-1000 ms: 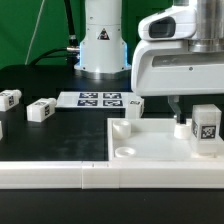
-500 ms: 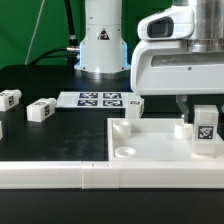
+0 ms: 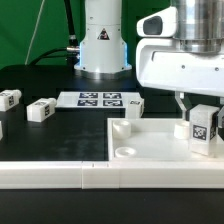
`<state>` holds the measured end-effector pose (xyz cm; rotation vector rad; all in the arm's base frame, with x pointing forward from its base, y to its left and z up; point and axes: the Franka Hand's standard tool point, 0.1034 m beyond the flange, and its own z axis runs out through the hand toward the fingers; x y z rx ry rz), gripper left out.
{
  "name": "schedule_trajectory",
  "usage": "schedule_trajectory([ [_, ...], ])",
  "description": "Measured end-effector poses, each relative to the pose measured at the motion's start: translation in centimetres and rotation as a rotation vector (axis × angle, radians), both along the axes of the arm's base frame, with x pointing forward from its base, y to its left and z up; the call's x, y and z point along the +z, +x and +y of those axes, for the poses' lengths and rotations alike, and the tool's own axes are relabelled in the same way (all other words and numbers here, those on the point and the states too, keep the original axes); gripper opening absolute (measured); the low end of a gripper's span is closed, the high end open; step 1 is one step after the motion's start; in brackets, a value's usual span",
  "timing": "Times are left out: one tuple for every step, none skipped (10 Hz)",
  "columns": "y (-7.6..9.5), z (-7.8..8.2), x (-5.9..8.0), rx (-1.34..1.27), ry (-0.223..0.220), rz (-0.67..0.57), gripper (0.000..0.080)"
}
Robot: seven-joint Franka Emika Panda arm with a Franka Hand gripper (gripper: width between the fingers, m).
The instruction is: Assemble one leg
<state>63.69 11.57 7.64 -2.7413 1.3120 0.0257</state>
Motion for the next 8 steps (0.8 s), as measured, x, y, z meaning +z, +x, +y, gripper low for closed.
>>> schedule_trajectory([
  [-0.05,0.06,-0.05,-0.125,0.003,0.013,0.0291],
  [-0.07,0.12,-0.07,-0.253,0.004,0.024,0.0291],
  [-0.11,0.16,-0.1,-0.376,0.003,0.03,0.0291],
  [-0.11,0.15,-0.09,-0.492,0.001,0.038,0.0291],
  [-0.11,0.14,-0.1,-0.54,0.002,0.042,0.0291],
  [-0.1,0.12,-0.11,-0.607,0.01,0.05,0.0291],
  [-0.11,0.15,-0.11,-0.652,0.013,0.055,0.0291],
  [-0.11,0.17,-0.12,-0.728,0.016,0.063,0.0291],
])
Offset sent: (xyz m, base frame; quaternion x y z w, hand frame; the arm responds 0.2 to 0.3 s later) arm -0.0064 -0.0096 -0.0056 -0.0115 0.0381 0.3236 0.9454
